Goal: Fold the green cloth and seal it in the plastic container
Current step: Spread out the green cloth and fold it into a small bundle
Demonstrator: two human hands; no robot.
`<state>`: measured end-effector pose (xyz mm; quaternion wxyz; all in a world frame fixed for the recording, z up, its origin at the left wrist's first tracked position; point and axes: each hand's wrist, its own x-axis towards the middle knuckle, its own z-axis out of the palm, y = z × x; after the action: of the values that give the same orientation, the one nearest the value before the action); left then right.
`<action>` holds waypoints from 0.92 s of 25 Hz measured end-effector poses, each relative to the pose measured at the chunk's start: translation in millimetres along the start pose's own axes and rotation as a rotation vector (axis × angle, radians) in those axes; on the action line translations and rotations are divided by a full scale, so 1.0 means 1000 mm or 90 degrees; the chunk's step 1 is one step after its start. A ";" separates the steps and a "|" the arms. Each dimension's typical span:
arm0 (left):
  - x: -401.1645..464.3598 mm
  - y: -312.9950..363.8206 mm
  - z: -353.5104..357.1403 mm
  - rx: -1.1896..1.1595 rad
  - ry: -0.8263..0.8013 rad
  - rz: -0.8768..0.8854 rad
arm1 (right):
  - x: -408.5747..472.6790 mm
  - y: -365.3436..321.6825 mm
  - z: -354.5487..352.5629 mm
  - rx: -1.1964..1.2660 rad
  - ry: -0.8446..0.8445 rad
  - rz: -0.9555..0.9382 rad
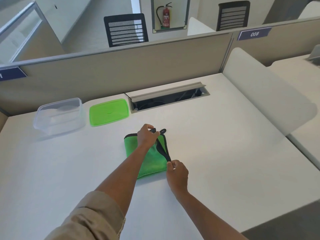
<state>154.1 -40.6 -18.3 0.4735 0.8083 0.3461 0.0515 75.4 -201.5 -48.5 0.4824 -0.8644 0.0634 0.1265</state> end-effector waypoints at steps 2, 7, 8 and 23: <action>0.001 -0.001 0.006 -0.007 -0.011 -0.012 | 0.004 0.002 -0.005 -0.004 -0.006 0.014; -0.005 -0.017 0.013 0.012 -0.111 0.008 | 0.010 0.012 -0.012 -0.047 -0.041 0.052; -0.010 -0.019 0.013 0.036 -0.128 0.041 | 0.010 0.014 -0.013 -0.059 -0.049 0.053; -0.074 -0.089 -0.013 0.503 -0.051 0.300 | 0.006 0.029 -0.015 -0.434 -0.082 -0.528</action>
<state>47.2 -48.3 -64.8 0.1174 0.9848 0.1275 -0.0097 76.8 -229.2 -66.4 0.1873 -0.9150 -0.3572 -0.0083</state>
